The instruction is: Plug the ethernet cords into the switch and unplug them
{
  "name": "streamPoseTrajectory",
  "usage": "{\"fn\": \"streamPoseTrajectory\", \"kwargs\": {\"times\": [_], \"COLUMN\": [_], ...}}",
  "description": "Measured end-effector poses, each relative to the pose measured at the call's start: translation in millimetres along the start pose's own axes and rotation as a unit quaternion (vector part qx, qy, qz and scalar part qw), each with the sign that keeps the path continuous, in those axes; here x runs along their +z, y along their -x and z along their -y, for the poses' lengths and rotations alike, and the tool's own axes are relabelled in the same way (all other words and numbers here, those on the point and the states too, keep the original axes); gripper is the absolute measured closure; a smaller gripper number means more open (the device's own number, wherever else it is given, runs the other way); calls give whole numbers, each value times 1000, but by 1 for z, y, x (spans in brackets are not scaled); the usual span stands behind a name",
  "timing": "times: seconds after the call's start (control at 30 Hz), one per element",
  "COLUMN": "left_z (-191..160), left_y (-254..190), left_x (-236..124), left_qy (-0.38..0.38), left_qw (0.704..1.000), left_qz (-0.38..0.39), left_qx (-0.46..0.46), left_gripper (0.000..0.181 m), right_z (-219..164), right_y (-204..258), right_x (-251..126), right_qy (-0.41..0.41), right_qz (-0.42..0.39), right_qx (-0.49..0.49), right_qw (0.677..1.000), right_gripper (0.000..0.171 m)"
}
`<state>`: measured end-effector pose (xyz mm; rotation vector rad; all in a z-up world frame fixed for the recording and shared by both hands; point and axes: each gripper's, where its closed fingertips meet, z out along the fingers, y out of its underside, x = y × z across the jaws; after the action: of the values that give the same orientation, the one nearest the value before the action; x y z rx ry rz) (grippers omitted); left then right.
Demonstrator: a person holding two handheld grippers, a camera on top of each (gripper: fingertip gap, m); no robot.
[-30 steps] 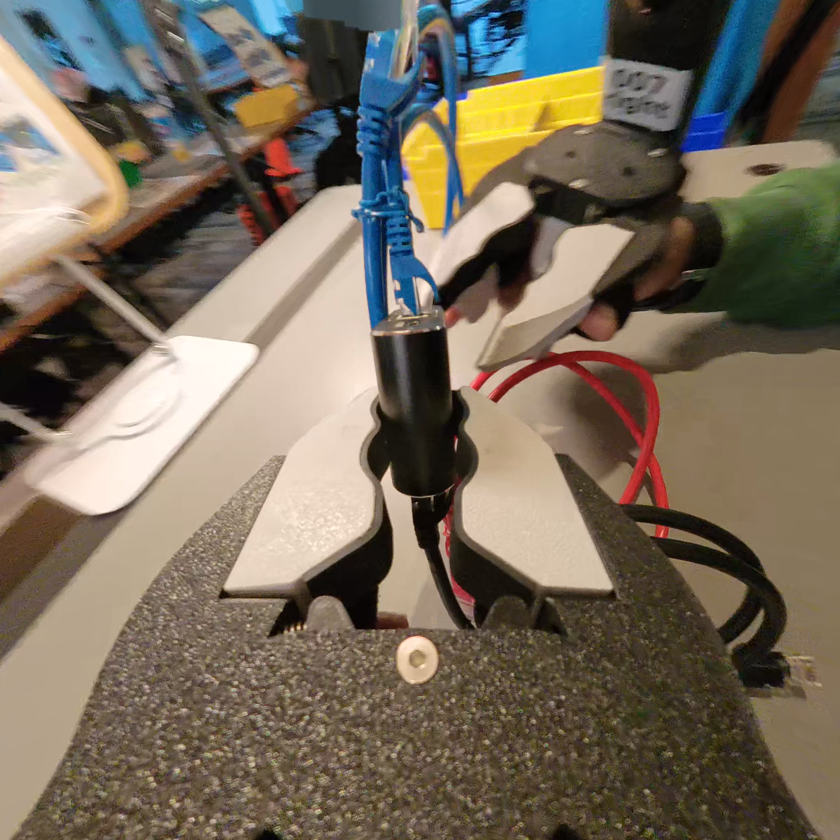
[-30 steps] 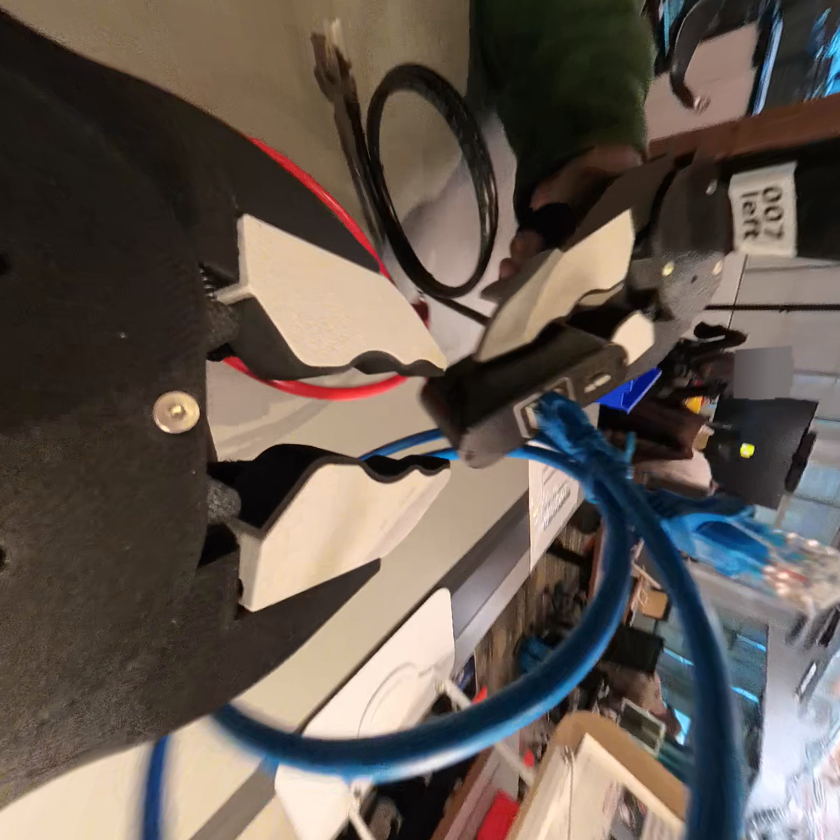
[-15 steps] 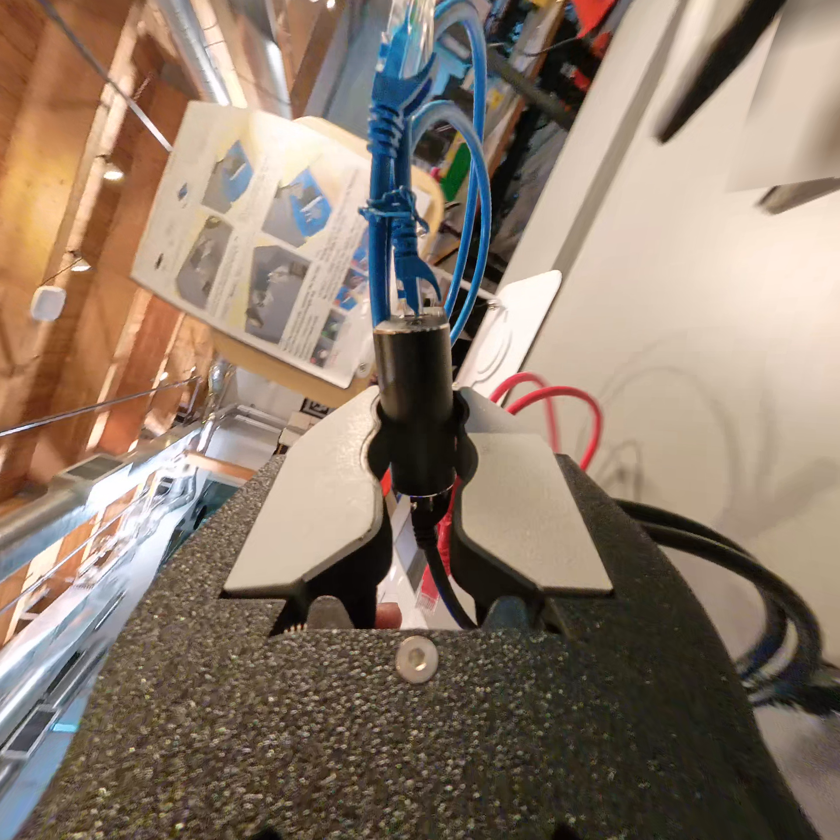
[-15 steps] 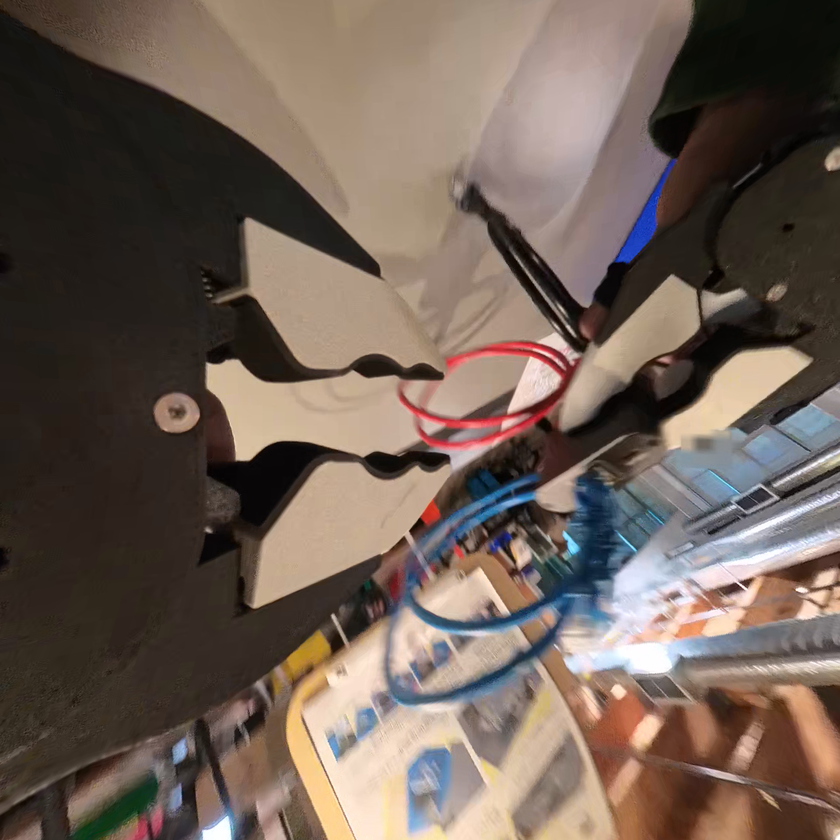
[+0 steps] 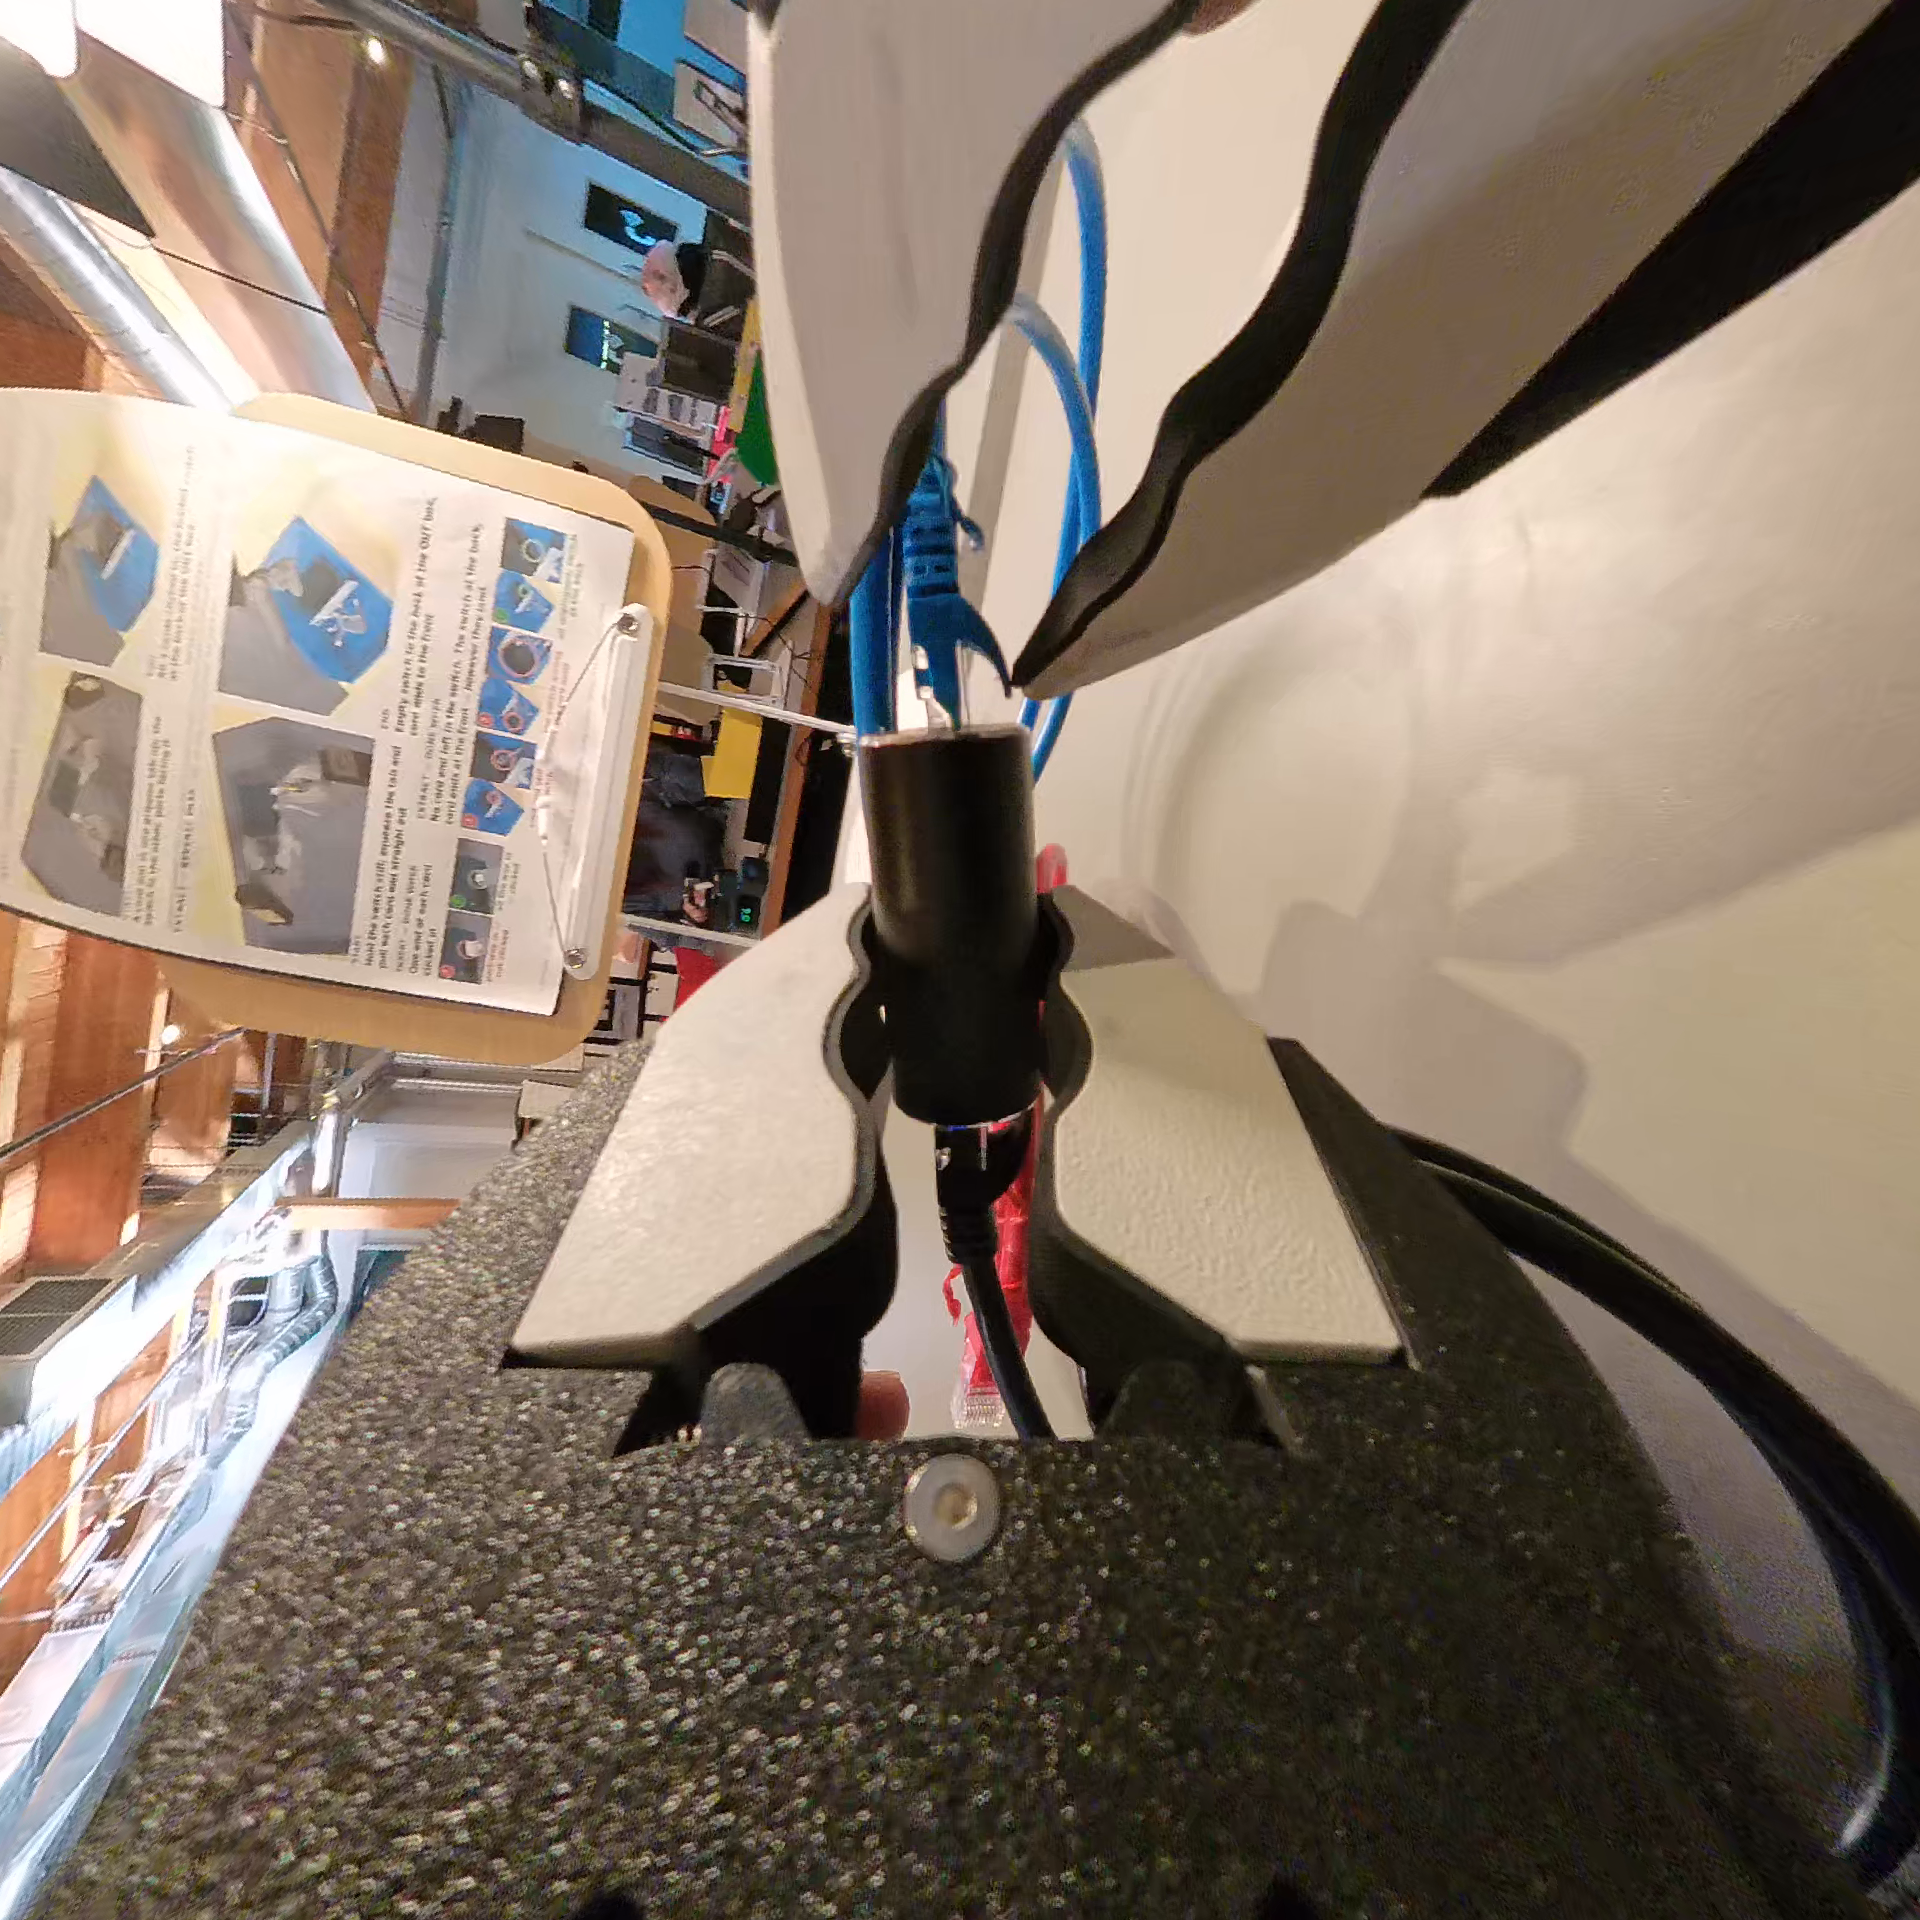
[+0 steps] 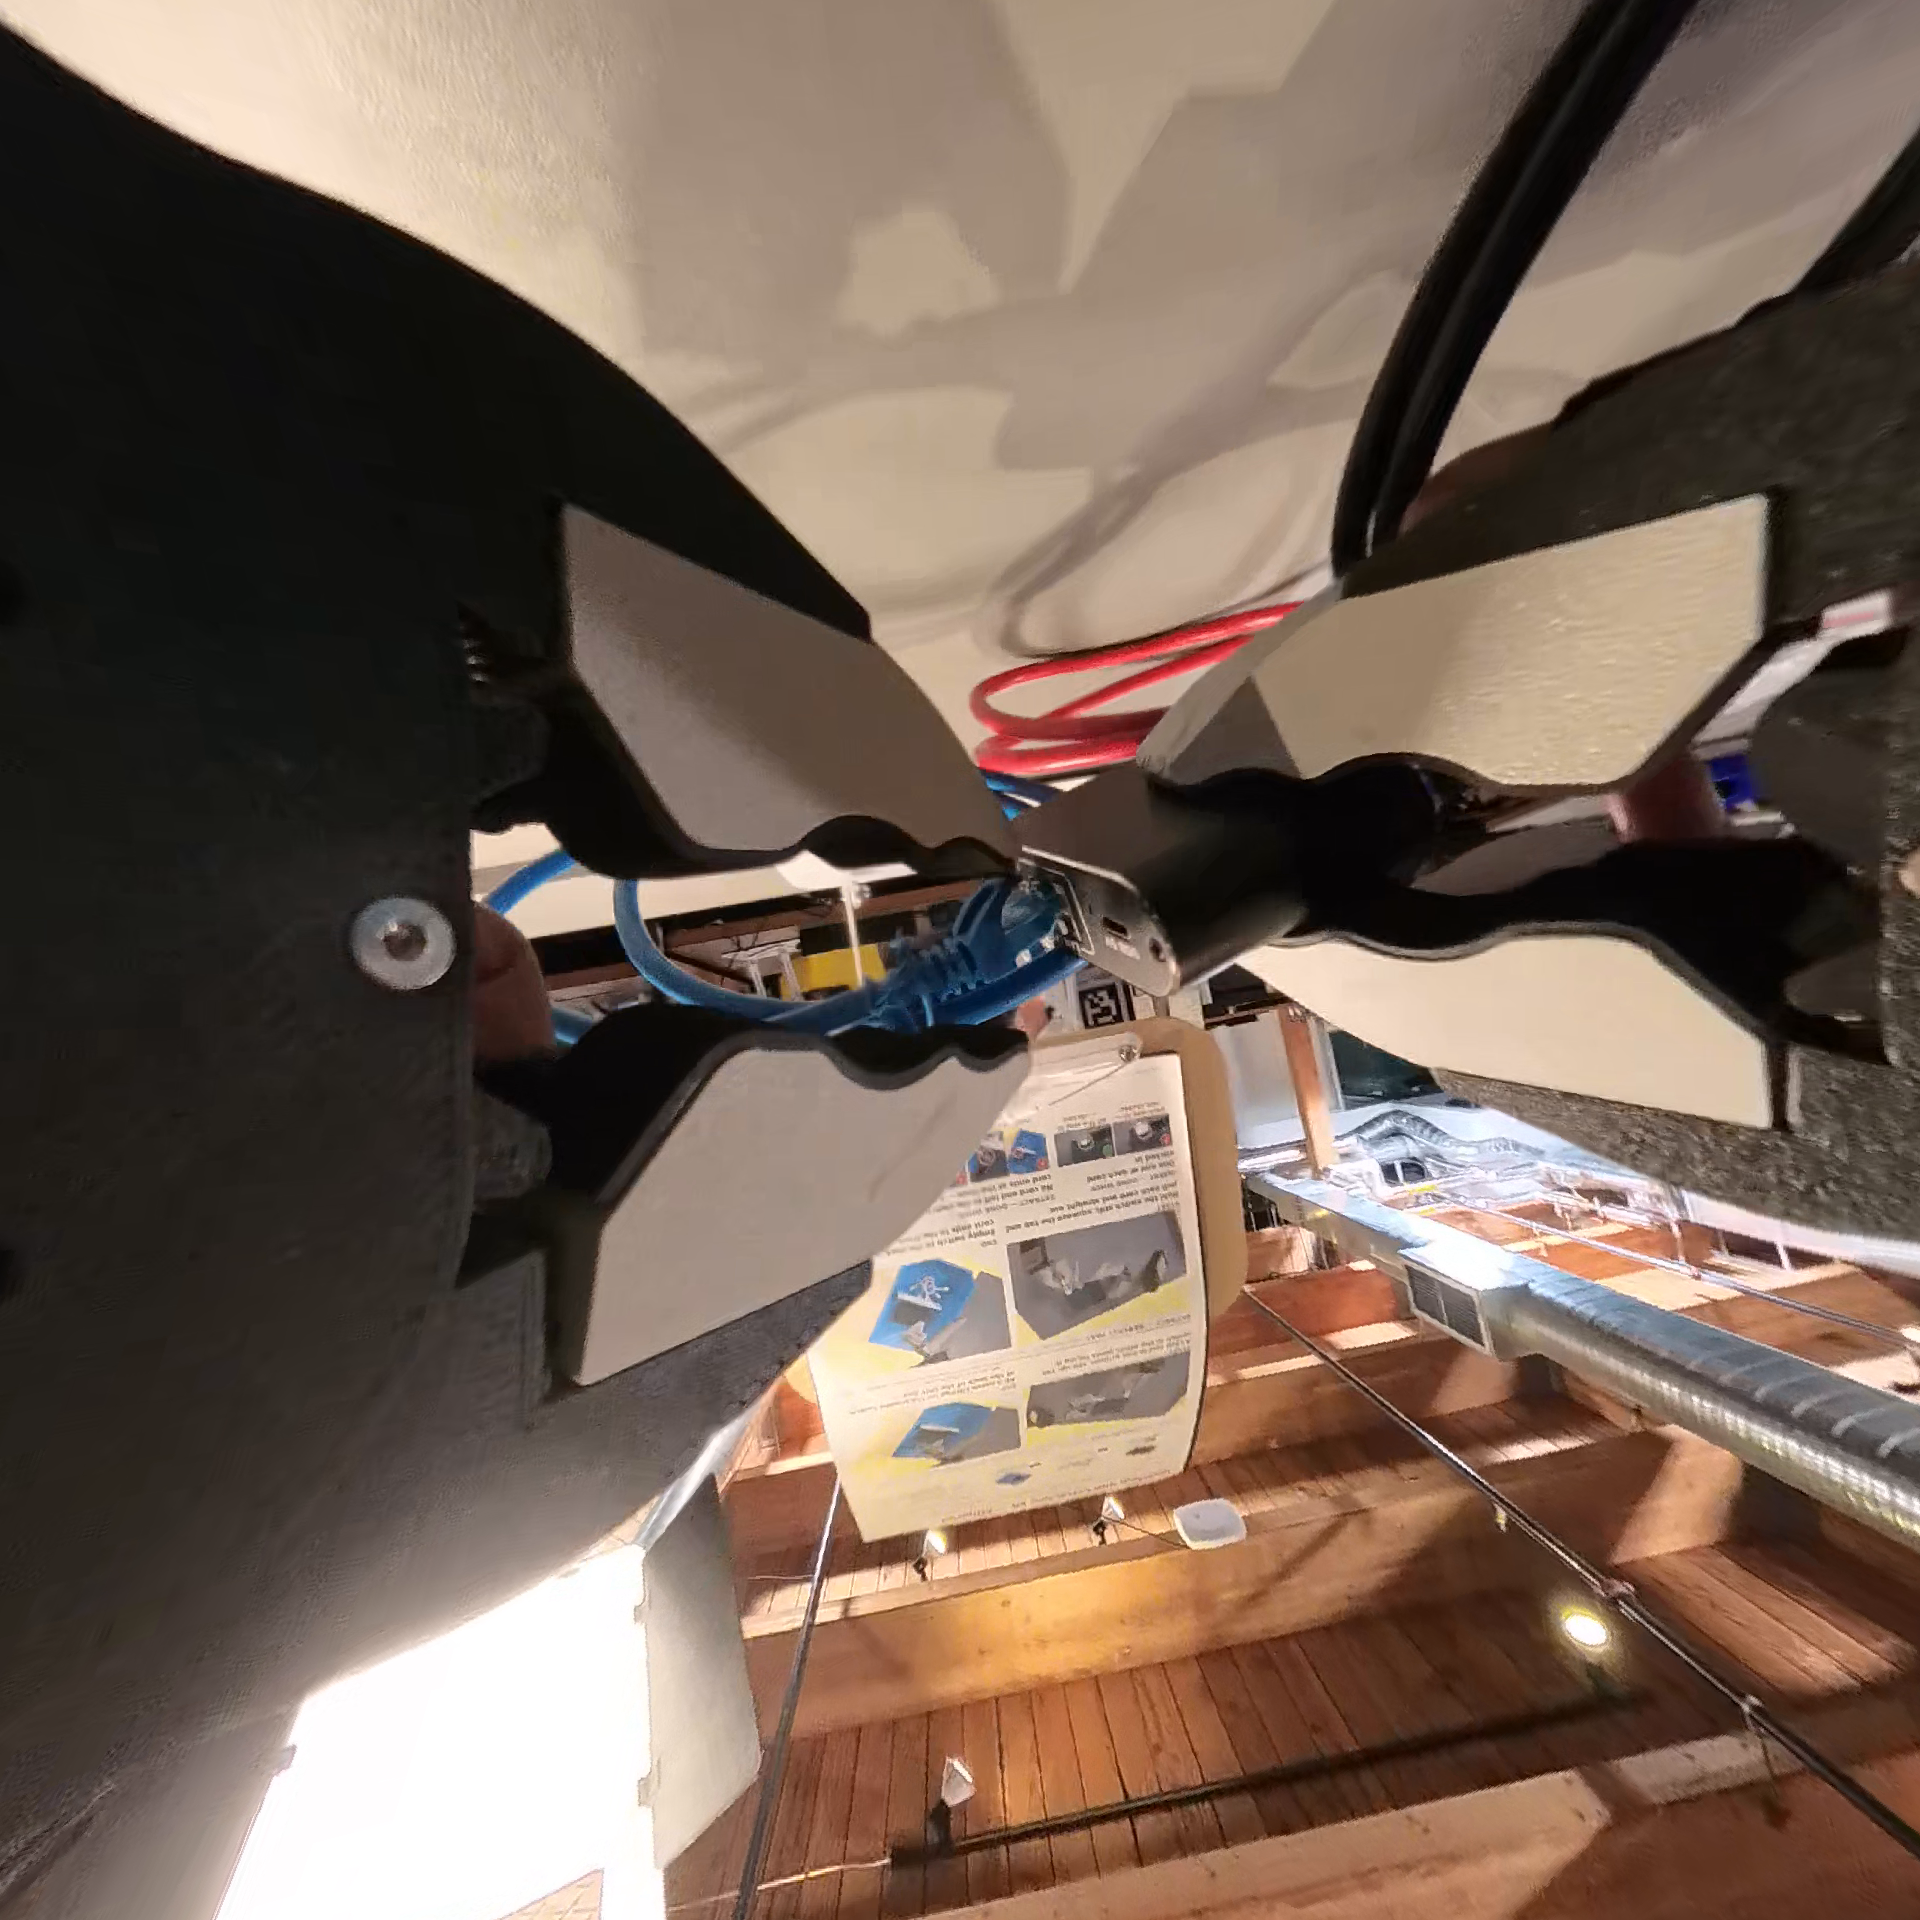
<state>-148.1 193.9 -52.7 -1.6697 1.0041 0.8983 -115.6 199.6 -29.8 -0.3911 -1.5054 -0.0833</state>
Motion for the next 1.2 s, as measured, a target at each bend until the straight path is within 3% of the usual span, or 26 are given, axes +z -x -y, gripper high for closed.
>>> {"fn": "streamPoseTrajectory", "kwargs": {"times": [0.33,0.63,0.93,1.2], "left_z": [-3,-4,-1,0], "left_y": [-26,-48,-52,-45], "left_x": [5,11,14,19], "left_qy": [-1,9,2,-2], "left_qw": [998,996,995,994], "left_qz": [-50,-90,-97,-59], "left_qx": [25,16,-36,-95], "left_gripper": [155,155,154,154], "right_z": [-10,-23,-28,-35], "right_y": [38,63,63,53], "right_x": [4,0,-1,7], "right_qy": [22,28,40,91], "right_qz": [101,175,168,124], "right_qx": [-29,31,58,138], "right_qw": [994,984,983,978], "right_gripper": [153,153,155,155]}}
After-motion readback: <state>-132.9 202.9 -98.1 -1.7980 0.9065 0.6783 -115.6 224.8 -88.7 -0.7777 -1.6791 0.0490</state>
